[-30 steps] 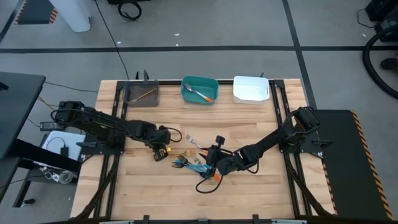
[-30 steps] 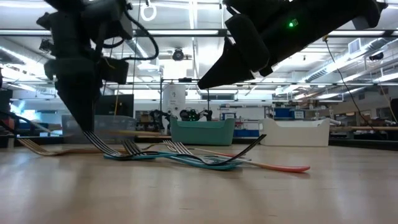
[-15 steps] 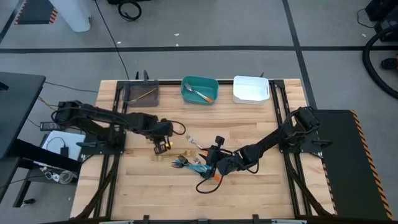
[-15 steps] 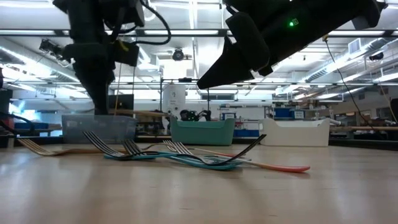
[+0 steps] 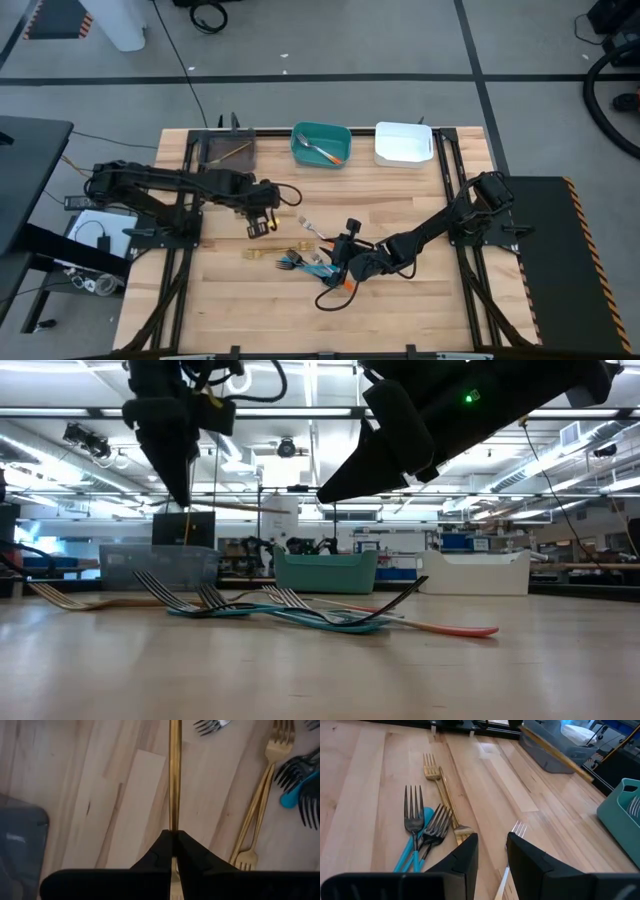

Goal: Sort silverware by color (type)
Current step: Put the gold fork into the black bin

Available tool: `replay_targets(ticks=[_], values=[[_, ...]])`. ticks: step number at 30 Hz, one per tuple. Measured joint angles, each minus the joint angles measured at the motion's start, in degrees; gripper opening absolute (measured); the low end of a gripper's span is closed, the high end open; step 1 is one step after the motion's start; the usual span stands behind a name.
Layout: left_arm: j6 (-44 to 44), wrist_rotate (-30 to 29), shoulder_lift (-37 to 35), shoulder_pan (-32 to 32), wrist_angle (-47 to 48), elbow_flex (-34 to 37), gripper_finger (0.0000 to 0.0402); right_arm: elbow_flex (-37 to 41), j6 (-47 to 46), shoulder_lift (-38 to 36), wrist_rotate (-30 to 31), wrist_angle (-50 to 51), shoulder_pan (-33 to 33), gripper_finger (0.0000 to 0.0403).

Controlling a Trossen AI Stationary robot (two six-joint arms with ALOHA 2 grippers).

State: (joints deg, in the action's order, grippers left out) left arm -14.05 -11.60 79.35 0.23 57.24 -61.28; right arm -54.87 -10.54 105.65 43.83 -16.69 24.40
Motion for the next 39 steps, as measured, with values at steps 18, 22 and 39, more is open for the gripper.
replay_targets(ticks=[18, 22, 39], values=[[1.2, 0.0, -0.1, 0.3, 13.3, -15.5, 0.0016, 0.0, 0.0, 0.0, 0.0, 0.0, 0.0, 0.0109], [1.2, 0.0, -0.2, 0.3, 15.6, -19.1, 0.0016, 0.0, 0.0, 0.0, 0.0, 0.0, 0.0, 0.0109], [-5.3, -1.5, -9.2, -1.0, 19.7, -21.7, 0.0016, 0.0, -0.2, 0.0, -0.5, 0.0, 0.0, 0.0109]])
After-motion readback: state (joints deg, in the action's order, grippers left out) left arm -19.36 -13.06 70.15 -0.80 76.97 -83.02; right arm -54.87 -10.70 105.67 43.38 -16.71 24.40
